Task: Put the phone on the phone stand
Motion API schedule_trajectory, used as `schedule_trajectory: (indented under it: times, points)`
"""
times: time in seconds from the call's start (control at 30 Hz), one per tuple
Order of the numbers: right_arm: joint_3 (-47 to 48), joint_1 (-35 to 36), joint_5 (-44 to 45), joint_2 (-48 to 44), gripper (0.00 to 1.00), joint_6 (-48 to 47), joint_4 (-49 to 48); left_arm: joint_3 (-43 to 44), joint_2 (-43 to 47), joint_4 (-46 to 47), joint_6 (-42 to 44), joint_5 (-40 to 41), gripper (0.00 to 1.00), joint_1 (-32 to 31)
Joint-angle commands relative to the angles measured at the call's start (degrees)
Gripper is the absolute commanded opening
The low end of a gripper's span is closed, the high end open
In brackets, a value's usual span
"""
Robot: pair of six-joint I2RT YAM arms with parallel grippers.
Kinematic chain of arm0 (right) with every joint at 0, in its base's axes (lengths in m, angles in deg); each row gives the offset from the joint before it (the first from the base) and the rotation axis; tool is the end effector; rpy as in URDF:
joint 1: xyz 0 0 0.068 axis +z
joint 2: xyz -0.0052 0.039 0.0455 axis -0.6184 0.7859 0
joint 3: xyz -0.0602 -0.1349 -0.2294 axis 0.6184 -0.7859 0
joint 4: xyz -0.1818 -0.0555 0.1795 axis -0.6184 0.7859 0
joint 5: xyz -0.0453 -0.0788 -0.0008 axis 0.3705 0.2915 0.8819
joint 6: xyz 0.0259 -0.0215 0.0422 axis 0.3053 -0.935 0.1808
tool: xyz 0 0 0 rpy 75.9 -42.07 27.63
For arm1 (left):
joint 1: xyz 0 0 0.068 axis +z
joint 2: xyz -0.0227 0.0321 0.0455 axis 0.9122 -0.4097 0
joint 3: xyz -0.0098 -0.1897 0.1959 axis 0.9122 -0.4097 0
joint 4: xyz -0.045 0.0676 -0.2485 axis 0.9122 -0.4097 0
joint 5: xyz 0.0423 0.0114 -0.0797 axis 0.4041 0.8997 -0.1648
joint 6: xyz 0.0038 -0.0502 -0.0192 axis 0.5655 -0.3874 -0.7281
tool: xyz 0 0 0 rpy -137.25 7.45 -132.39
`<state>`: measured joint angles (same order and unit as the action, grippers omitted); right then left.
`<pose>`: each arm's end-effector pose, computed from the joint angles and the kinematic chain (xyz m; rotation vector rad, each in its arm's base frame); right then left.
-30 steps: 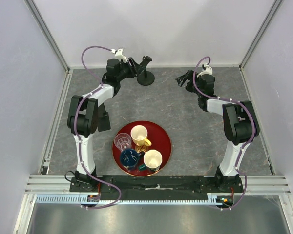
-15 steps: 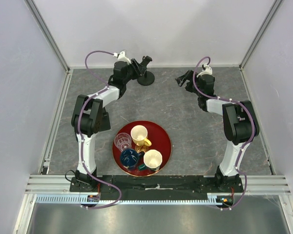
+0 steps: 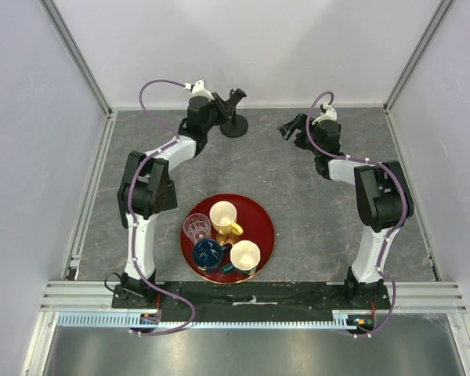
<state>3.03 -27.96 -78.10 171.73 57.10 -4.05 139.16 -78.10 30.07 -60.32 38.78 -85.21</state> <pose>0.4236 0.0832 0.1938 0.2828 1.8311 0.7415 0.4915 -0.1756 0.2288 -0.2007 1.7656 -0.7574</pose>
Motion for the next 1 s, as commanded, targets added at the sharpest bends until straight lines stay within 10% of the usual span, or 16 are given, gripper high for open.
schedule_trajectory:
  times: [0.0, 0.33, 0.47, 0.97]
  points:
    - [2.26, 0.57, -0.07, 0.47, 0.98, 0.25, -1.58, 3.60, -0.66, -0.82, 2.98, 4.86, 0.31, -0.90]
    - [2.61, 0.66, 0.02, 0.64, 0.98, 0.16, -1.32, 9.13, -2.50, -7.32, 4.12, 8.21, 0.30, -1.52]
    - [2.61, 0.57, 0.11, 0.64, 0.98, -0.02, -1.05, 12.56, -2.41, -14.26, 10.35, 14.69, 0.02, -3.19]
    - [2.88, 0.75, 0.90, 0.12, 0.98, -1.60, 0.53, 5.82, 4.17, -11.21, 41.47, 33.52, 0.02, -8.73]
